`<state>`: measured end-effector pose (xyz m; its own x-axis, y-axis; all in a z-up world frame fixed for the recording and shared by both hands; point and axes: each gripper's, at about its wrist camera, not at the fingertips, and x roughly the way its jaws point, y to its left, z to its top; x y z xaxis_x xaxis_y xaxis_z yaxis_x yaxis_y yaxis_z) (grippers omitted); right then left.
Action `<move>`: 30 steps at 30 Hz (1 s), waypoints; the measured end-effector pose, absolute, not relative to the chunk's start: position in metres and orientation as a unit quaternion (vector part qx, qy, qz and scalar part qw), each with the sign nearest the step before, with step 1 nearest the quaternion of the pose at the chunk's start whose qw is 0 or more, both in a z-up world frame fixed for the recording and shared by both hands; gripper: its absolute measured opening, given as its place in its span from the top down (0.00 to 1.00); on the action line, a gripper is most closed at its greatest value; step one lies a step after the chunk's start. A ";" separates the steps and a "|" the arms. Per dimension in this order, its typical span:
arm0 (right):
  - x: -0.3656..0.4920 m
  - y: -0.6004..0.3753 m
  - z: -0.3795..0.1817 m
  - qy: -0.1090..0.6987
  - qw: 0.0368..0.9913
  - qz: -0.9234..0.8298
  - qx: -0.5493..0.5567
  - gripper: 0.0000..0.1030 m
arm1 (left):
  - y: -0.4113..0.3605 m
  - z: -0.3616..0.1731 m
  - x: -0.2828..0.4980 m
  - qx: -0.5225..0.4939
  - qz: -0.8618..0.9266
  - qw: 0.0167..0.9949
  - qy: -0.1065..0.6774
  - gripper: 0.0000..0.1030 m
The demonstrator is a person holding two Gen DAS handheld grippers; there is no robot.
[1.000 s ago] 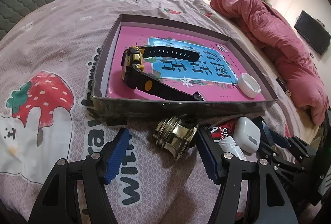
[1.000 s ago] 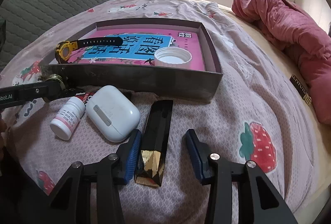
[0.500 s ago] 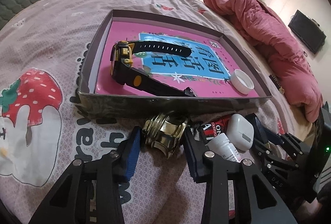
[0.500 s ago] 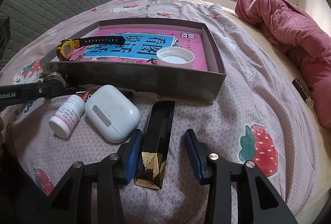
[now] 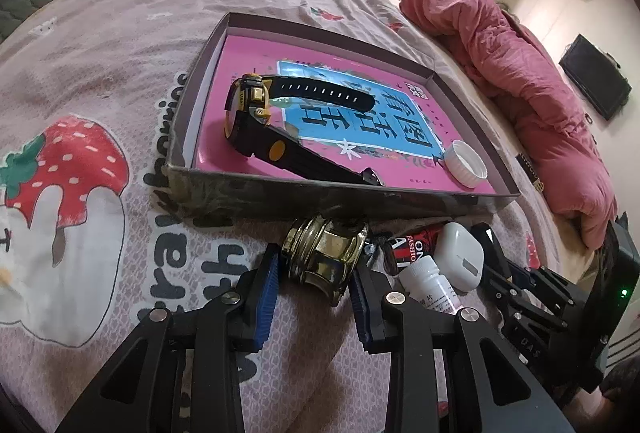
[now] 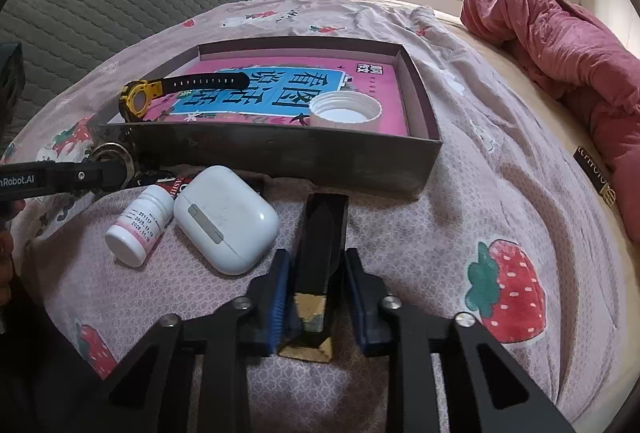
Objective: Organize rigid objects
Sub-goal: 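Close right tool on the lipstick while left tool opens around the brass cylinder, then close left tool on the brass cylinder while right tool lifts the lipstick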
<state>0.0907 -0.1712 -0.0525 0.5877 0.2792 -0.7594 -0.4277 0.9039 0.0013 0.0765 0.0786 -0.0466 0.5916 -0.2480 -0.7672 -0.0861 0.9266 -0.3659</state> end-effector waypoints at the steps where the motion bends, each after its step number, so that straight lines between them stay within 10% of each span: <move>1: 0.091 -0.172 -0.052 0.409 0.886 0.200 -0.089 0.77 | 0.080 -0.046 0.074 -0.186 -0.046 0.873 0.449 0.68; 30: 0.084 -0.195 -0.027 0.396 0.897 0.191 -0.048 0.78 | 0.057 -0.015 0.038 -0.150 -0.056 0.888 0.431 0.68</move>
<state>0.0839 -0.1955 -0.0274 0.6133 0.3033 -0.7292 -0.3802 0.9227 0.0641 0.0378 0.0567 -0.0153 0.6229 -0.2286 -0.7482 -0.0299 0.9487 -0.3147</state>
